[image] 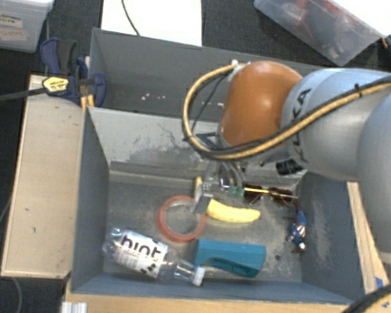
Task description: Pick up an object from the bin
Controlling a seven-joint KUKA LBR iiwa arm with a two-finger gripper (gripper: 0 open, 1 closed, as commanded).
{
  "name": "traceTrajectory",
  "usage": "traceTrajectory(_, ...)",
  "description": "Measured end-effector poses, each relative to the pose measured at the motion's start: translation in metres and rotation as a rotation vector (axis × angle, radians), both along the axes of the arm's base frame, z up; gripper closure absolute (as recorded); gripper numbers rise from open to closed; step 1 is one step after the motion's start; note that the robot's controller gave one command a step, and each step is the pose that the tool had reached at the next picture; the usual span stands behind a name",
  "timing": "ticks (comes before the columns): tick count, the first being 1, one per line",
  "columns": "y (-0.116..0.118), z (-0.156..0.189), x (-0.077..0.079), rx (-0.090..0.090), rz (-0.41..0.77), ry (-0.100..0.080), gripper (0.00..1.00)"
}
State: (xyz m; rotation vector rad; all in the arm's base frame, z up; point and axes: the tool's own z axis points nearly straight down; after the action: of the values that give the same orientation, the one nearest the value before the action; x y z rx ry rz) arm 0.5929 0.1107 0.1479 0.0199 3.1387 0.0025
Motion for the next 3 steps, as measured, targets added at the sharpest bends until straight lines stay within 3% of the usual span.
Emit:
traceTrajectory(1, 0.0, 0.0, 0.0, 0.0, 0.0, 0.0, 0.0)
traceTrajectory(2, -0.012, 0.073, -0.002, 0.002, -0.035, -0.007, 0.0)
traceTrajectory(3, 0.0, 0.091, -0.004, 0.0, -0.018, 0.004, 0.0)
